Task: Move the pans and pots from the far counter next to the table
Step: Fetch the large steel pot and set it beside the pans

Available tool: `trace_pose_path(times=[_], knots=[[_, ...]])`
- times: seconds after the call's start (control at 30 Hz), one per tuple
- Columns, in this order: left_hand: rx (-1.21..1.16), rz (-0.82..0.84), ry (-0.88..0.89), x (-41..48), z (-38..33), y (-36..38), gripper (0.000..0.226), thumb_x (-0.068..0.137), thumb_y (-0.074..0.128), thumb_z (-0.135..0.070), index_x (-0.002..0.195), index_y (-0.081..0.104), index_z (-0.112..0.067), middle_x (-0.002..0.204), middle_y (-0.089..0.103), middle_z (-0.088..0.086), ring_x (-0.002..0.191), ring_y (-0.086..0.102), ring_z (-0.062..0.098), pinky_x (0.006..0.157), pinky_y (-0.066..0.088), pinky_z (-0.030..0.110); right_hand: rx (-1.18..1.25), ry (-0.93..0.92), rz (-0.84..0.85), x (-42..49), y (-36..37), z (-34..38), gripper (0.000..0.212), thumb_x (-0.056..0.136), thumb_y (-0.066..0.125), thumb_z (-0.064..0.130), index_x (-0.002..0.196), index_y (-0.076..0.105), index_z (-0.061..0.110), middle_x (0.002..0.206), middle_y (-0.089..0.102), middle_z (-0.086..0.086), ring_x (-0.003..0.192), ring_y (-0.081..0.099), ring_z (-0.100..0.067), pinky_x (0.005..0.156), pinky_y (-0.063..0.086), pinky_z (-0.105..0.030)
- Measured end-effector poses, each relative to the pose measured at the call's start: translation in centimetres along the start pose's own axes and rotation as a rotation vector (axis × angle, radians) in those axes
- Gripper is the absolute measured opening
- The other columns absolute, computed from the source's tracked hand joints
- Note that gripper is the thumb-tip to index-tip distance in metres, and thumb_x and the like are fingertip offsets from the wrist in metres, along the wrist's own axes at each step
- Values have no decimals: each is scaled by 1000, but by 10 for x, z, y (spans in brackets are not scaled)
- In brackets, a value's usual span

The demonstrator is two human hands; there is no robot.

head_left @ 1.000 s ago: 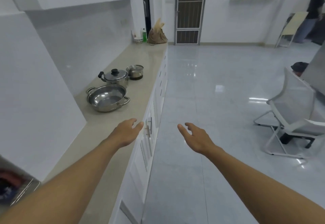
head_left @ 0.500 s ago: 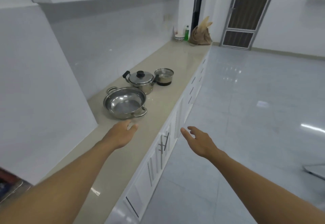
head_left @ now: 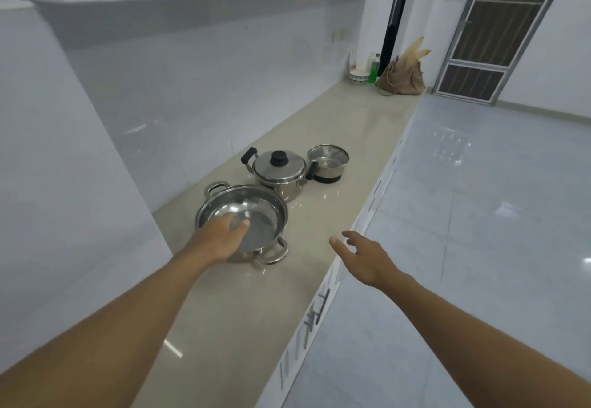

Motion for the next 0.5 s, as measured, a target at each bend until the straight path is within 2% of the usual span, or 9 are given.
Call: trace_pose_path(times=[0.17,0.33,0.5], knots=[[24,-33,-25,42,17,-17,54,97,41,-53,140,52,-21,141,56,10,129,52,30,106,42,44,-47,-35,81,55,23,25,80,90,42,74,151,39,21,149,50,-8,131,52,-27,104,39,-36],[33,-64,-110,72,52,-18,39,97,46,-46,114,62,-14,108,67,13,104,62,34,90,49,41,-125,-110,214,111,55,43,74,93,47,66,150,39,19,146,53,-10,131,52,-26,104,40,-35],[27,-85,-227,88,80,-4,29,95,49,-42,98,63,-16,101,68,11,98,64,34,88,52,45,-224,-165,392,163,91,45,74,93,49,65,149,40,19,143,56,-8,130,53,-25,99,39,-32]])
Point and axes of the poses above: each hand's wrist, its own x-axis towards the middle knuckle, its own y-axis out of the palm, z = x × y, the point moved 9 cm from there along x, towards the middle knuckle
